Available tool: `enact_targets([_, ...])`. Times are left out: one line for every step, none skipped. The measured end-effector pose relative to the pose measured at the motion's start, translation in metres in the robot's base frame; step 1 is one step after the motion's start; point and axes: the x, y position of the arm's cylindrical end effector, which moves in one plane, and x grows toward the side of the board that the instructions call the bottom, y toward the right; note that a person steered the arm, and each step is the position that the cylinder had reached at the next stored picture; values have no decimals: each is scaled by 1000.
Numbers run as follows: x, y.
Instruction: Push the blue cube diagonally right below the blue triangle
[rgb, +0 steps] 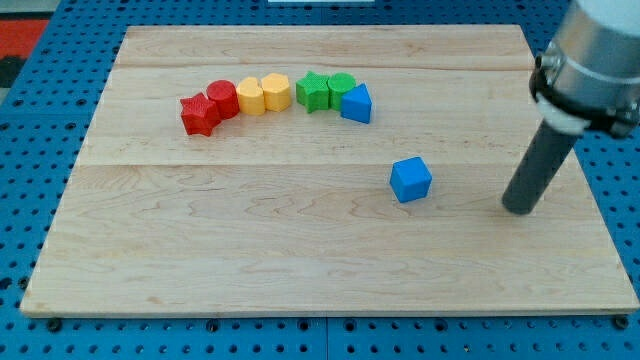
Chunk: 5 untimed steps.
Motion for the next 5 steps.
enact_targets([-17,-79])
enact_targets([-90,-86])
enact_targets([-105,-86])
enact_targets([-80,-86])
enact_targets([-38,-94])
